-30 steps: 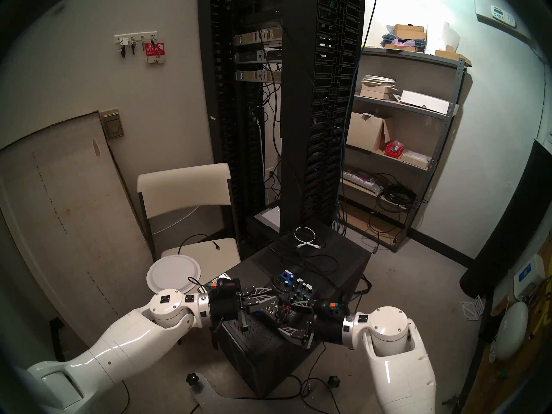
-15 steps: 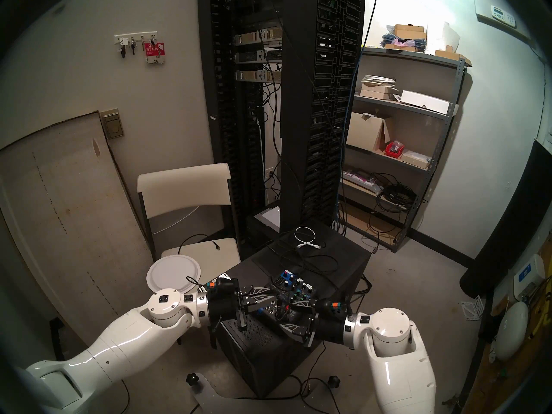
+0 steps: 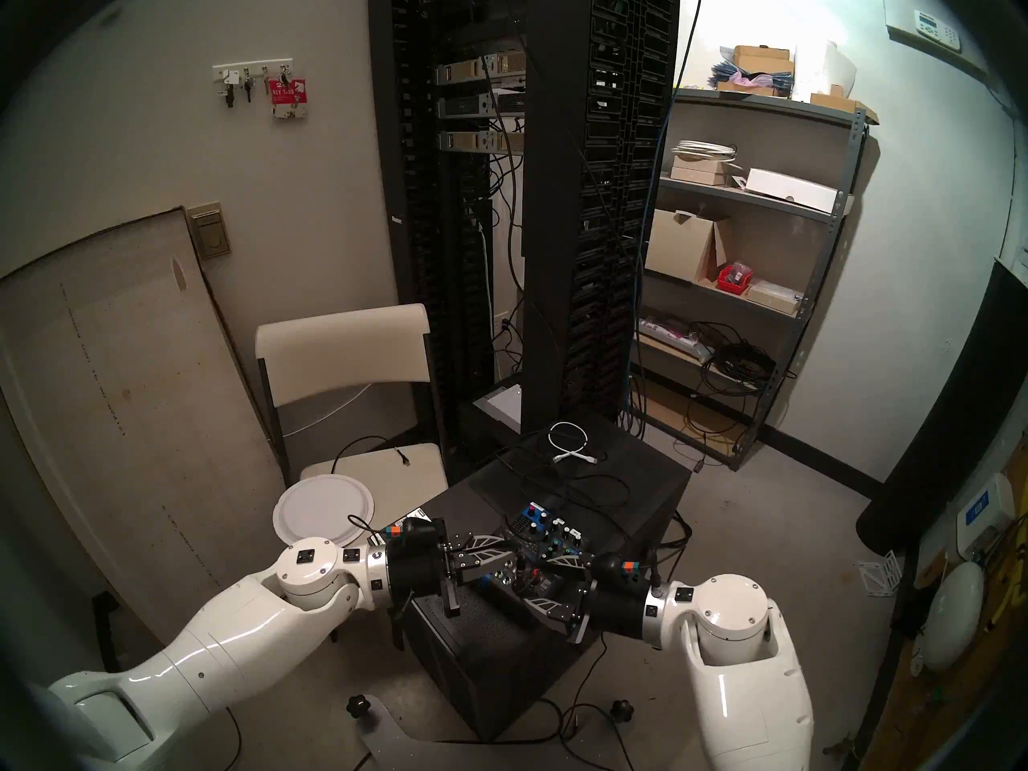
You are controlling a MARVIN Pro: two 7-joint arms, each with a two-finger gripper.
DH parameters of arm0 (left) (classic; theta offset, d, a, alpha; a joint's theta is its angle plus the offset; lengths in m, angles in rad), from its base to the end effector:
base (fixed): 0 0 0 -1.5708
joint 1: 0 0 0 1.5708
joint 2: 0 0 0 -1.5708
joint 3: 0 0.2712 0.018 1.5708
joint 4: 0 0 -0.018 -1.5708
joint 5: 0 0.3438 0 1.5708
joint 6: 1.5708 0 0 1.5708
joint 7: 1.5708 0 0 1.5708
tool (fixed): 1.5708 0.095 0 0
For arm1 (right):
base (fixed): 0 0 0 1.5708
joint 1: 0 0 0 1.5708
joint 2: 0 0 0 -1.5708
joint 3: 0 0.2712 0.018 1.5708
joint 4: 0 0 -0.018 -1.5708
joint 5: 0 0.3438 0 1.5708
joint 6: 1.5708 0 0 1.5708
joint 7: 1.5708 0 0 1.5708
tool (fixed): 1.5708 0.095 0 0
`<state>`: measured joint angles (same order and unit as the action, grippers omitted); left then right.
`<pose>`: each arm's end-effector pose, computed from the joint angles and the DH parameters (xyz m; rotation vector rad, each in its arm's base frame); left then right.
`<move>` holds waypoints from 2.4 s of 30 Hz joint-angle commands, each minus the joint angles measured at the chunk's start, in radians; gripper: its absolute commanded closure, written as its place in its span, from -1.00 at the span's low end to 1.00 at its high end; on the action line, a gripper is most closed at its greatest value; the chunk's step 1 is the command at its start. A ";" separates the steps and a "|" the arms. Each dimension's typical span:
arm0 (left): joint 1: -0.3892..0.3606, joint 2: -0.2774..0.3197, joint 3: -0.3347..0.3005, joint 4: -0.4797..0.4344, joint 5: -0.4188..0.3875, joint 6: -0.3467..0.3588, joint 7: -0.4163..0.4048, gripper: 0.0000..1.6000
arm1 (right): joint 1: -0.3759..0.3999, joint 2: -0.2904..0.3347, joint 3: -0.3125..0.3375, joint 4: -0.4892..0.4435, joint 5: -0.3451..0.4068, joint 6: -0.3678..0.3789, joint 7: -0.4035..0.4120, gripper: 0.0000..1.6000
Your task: Insert aux cable
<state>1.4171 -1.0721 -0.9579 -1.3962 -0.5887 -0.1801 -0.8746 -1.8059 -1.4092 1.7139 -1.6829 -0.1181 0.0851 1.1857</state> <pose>0.3721 -0.1035 -0.3569 1.4675 -0.9765 1.2890 0.3348 -0.0129 -0.3489 -1.8962 -1.0589 -1.2758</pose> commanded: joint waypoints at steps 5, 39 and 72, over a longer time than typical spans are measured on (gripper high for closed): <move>-0.007 -0.005 -0.001 -0.019 -0.004 0.006 -0.004 0.72 | 0.005 -0.014 -0.012 0.015 -0.004 -0.026 -0.020 -0.44; -0.001 -0.007 -0.005 -0.017 -0.007 0.004 -0.006 0.73 | 0.028 -0.058 -0.030 0.049 0.007 -0.096 -0.089 -0.10; -0.009 -0.015 0.013 0.004 0.004 0.027 -0.020 0.63 | 0.034 -0.064 -0.037 0.050 0.001 -0.088 -0.081 -0.12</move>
<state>1.4123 -1.0777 -0.9503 -1.3952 -0.5907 -0.1536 -0.8995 -1.7795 -1.4658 1.6811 -1.6173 -0.1259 -0.0079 1.1000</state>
